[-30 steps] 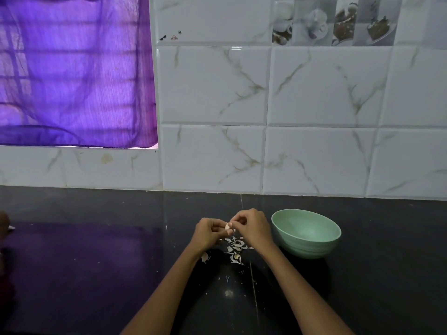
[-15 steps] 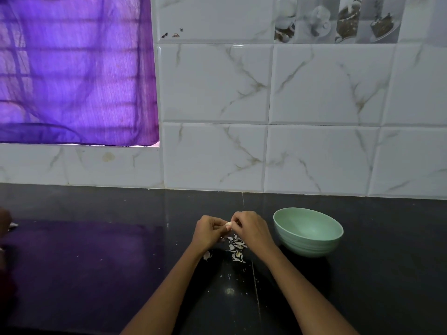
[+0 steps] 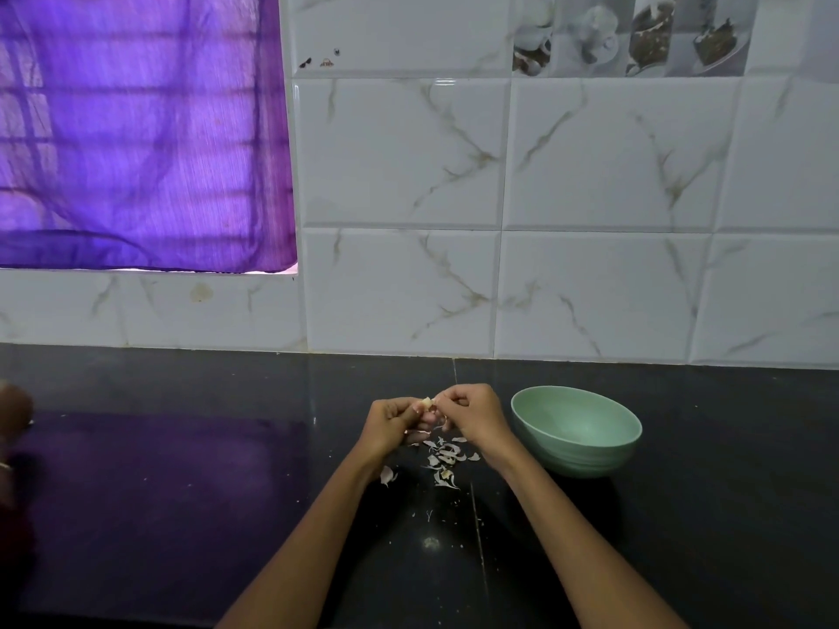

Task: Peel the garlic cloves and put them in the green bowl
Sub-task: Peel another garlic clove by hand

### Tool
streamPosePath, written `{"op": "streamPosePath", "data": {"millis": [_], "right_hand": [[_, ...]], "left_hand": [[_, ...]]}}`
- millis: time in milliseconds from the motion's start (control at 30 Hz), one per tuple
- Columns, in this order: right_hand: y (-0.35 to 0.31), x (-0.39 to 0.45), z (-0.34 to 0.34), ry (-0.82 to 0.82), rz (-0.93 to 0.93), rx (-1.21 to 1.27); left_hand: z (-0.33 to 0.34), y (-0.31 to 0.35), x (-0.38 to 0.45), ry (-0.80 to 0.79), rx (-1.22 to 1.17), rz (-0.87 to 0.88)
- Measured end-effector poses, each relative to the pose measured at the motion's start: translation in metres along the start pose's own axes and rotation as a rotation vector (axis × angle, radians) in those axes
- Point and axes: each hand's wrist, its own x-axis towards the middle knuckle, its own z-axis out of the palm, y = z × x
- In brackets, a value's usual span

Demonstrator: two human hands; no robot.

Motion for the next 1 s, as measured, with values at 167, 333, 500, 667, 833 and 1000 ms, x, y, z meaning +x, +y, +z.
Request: {"op": "streamPosePath", "data": {"millis": [167,333,500,667,833,1000], "right_hand": [[-0.001,-0.001,0.001,-0.041,0.086,0.177],[0.002,0.000,0.002,-0.048,0.030,-0.023],[0.008,0.003,0.000,-0.027,-0.185,-0.463],[0.010,0.001,0.005,-0.070,-0.343,-0.428],[0.010,0.001,0.002,0.001,-0.375,-0.405],[0.006,-0.001,-0.003,-0.022,-0.332,-0.525]], "left_hand": [[0.000,0.004,-0.003,0.057,-0.091,0.023],[0.001,0.004,-0.003,0.087,-0.071,0.000],[0.003,0.005,-0.005,0.059,-0.077,-0.055],[0.003,0.006,-0.007,-0.005,-0.052,-0.112],[0.002,0.007,-0.008,-0.034,-0.050,-0.136],[0.000,0.005,-0.008,-0.086,0.054,-0.107]]}}
